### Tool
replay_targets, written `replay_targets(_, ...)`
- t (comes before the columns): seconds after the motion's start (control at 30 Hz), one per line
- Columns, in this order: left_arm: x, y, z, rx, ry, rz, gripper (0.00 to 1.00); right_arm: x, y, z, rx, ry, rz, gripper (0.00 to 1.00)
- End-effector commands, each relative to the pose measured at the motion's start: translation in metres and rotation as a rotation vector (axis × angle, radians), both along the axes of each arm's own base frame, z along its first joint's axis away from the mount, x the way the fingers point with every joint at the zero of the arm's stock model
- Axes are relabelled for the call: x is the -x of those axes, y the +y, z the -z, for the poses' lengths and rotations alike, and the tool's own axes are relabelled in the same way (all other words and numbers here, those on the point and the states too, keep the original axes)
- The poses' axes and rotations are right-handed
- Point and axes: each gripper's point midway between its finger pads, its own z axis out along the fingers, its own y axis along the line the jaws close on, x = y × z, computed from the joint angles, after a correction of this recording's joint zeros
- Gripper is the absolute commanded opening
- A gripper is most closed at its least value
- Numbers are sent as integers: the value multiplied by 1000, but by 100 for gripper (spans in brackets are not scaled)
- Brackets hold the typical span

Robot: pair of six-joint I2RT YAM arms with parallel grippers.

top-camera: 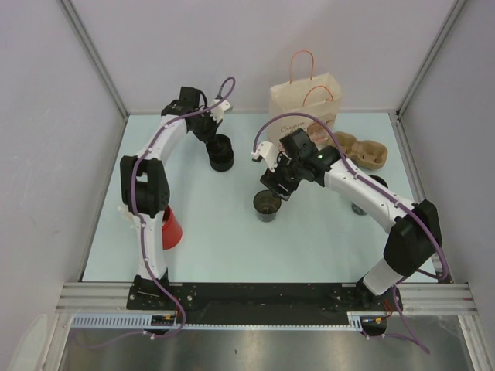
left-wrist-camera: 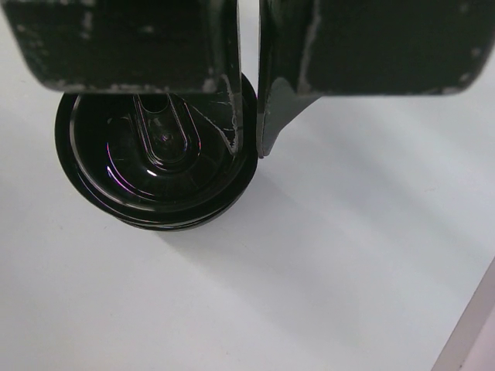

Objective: Pack the takeout coffee

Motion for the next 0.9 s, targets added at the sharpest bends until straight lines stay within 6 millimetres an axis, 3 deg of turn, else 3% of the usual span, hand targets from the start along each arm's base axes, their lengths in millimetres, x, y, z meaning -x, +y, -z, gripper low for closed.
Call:
replay_targets(0.0,-8,3,-17,9,-42,-7,9,-3,3,0,-3,-16,-5,66)
replay_targets(0.5,-2,5,6,-7,11,-1,21,-2,3,1,2,-16,-7,66)
replay_targets(0.87,-2,2,-1,15,4,0,11,-1,4,3,8,-14,-9,66)
